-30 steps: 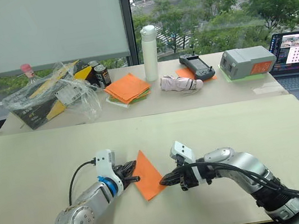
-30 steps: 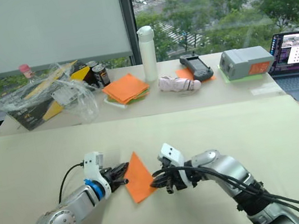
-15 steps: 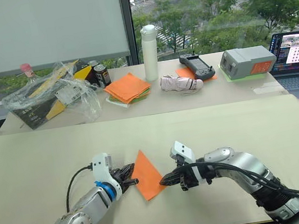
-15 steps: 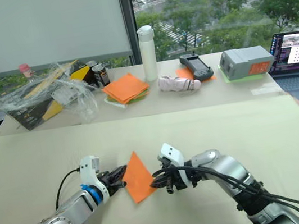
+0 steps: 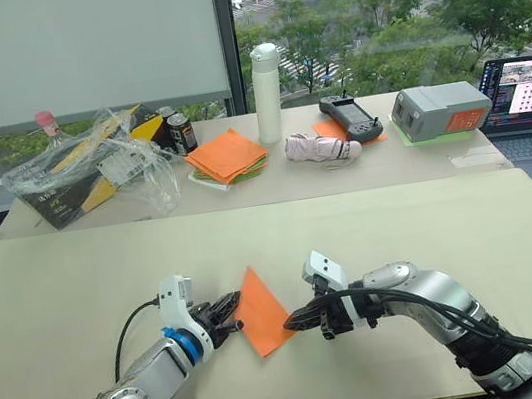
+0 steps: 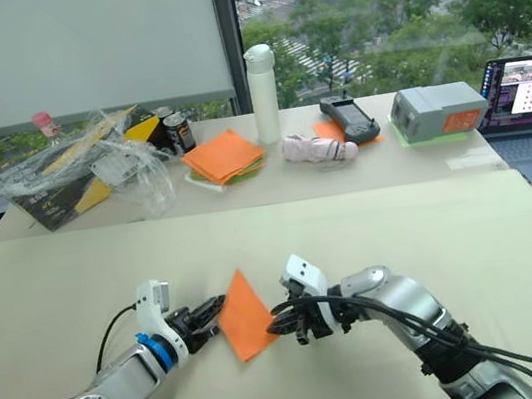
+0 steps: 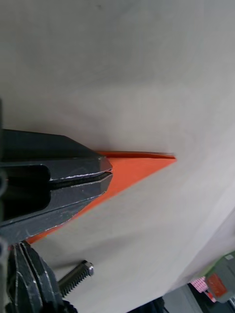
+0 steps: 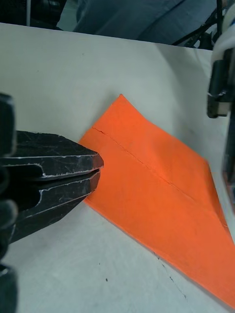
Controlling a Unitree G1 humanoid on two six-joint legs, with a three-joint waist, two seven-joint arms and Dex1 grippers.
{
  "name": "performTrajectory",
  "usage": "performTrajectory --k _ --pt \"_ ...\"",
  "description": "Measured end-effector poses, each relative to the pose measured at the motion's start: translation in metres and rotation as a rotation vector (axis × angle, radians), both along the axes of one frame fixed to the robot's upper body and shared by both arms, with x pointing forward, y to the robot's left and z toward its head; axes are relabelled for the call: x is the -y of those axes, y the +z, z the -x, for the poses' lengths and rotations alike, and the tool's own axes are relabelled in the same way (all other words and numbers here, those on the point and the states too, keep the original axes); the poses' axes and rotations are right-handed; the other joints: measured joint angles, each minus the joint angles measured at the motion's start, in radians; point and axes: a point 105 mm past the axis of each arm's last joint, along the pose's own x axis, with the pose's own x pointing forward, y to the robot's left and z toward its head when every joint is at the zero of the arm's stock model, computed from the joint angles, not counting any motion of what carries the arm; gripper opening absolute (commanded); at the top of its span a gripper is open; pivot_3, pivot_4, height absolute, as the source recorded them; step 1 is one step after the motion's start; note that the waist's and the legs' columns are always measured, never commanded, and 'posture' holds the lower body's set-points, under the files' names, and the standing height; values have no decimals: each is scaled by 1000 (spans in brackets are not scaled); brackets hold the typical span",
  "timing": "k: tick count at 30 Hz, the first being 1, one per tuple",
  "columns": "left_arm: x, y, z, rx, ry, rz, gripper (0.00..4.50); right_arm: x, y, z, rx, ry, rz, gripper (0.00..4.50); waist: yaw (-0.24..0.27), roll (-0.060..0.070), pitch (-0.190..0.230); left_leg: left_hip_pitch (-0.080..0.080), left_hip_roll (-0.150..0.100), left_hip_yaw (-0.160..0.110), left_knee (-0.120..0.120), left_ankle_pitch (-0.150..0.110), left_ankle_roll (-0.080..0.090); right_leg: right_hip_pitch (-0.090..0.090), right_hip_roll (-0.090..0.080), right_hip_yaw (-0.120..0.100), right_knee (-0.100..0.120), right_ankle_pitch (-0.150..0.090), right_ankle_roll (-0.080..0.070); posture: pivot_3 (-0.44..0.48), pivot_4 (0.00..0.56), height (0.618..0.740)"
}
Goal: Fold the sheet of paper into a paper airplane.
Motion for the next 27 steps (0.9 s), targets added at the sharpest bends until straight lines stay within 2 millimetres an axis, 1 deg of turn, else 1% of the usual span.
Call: performTrajectory --k 4,15,19,27 --pt "1 -7 4 -22 -20 -26 0 0 0 0 0 0 -1 28 0 0 0 0 0 0 0 0 0 0 0 0 0 0 0 0 150 740" --pt "-2 -8 8 -26 -37 -44 0 0 0 0 0 0 -1 28 -1 0 0 0 0 0 0 0 0 0 0 0 0 0 0 0 150 740" --pt "-4 -9 17 -40 -47 -40 0 0 0 0 -1 1 -2 28 0 0 0 0 0 0 0 0 0 0 0 0 0 0 0 0 150 740" --pt "-4 -7 26 -64 -75 -5 0 0 1 0 -2 2 -3 28 0 0 0 0 0 0 0 0 0 0 0 0 0 0 0 0 150 740"
